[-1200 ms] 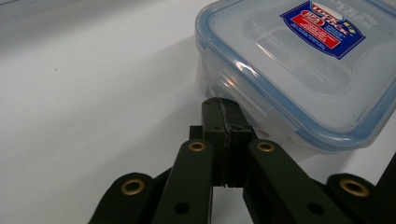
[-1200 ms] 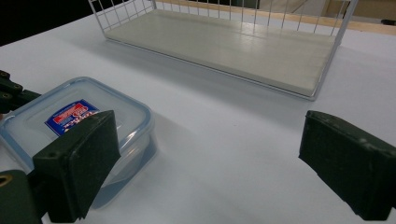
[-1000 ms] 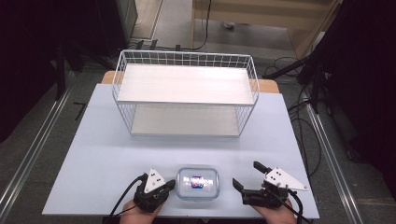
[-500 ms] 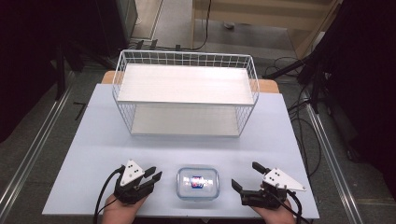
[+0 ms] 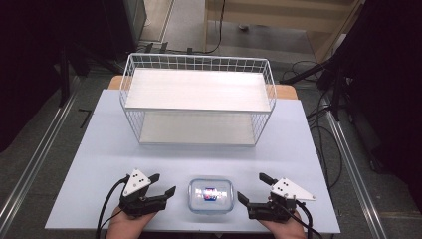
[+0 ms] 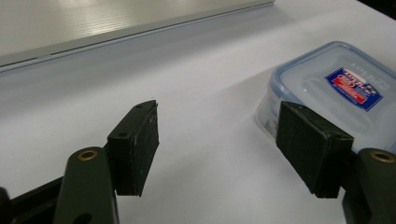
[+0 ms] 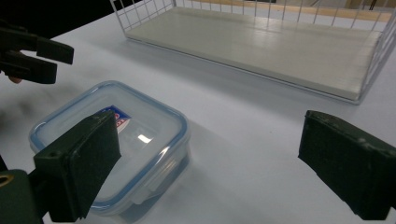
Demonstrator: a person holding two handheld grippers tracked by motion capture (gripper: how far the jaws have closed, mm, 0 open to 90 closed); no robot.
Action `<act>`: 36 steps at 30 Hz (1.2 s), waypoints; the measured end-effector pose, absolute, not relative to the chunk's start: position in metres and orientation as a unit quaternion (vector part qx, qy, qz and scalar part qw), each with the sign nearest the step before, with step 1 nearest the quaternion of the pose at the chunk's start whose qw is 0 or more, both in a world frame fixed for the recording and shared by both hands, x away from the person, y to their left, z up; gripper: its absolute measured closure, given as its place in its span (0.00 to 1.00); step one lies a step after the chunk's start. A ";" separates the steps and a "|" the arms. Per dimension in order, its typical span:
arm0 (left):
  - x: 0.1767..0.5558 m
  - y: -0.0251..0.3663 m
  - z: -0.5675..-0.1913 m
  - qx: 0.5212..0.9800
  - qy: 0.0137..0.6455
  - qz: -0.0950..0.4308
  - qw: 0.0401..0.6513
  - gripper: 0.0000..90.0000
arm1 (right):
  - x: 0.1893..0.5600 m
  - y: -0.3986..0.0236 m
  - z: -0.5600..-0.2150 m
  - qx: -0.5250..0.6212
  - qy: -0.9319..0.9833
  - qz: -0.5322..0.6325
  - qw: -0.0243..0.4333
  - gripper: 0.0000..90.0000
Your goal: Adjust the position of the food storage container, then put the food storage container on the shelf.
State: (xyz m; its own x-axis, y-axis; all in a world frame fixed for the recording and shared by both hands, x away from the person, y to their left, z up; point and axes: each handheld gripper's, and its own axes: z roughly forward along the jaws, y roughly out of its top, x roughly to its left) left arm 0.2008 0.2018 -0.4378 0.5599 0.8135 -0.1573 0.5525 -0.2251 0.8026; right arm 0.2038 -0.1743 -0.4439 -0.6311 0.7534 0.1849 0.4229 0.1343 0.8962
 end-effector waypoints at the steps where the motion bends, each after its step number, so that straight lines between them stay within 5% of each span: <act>1: 0.201 0.201 -0.438 0.768 0.443 0.147 0.438 0.32 | 0.204 -0.173 -0.445 0.396 0.739 0.522 0.158 0.06; 7: 0.203 0.194 -0.437 0.766 0.440 0.119 0.454 0.24 | 0.204 -0.168 -0.446 0.396 0.741 0.521 0.149 0.07; 36: 0.208 0.165 -0.452 0.772 0.435 0.028 0.463 0.23 | 0.206 -0.149 -0.454 0.411 0.757 0.500 0.093 0.13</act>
State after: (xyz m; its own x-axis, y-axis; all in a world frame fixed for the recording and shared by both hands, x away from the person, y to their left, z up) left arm 0.2084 0.1649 -0.4517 0.6195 0.6980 -0.3592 0.6456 -0.1927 0.7389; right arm 0.2061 -0.1489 -0.4537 -0.6446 0.7150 0.2707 0.5299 0.1626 0.8324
